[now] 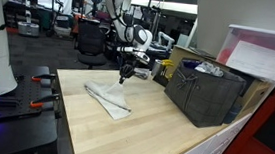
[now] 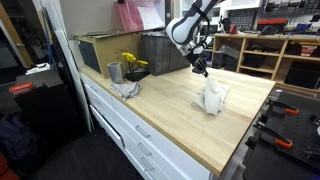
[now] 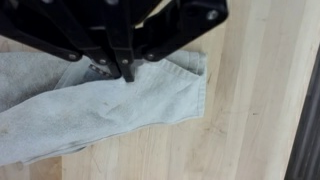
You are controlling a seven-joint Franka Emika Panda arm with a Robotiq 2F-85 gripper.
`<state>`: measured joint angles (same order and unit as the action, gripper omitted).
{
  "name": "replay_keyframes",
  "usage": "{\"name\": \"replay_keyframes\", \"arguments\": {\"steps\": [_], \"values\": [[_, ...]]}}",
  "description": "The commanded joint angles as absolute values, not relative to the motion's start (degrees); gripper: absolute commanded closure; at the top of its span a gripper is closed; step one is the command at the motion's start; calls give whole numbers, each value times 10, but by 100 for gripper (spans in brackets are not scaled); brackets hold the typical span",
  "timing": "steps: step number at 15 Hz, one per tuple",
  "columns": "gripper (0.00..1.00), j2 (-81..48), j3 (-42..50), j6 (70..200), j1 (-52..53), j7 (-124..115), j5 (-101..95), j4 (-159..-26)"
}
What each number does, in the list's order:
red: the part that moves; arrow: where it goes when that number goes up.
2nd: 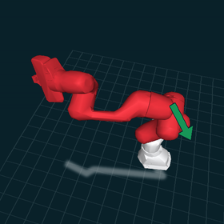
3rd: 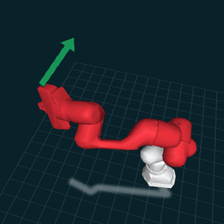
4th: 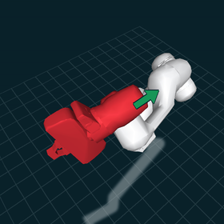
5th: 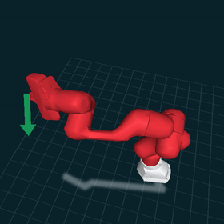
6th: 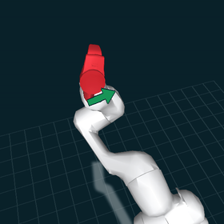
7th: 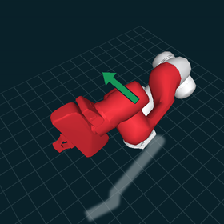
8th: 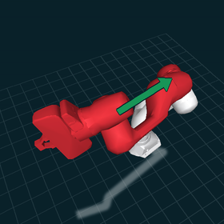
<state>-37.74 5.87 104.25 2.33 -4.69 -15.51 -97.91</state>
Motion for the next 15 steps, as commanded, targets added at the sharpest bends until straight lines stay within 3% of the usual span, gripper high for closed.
{"name": "replay_keyframes", "arguments": {"steps": [1,15], "values": [[99,-365,65,1020,15,-60,-164,-999],[99,-370,88,896,7,-69,-253,-1011]]}}
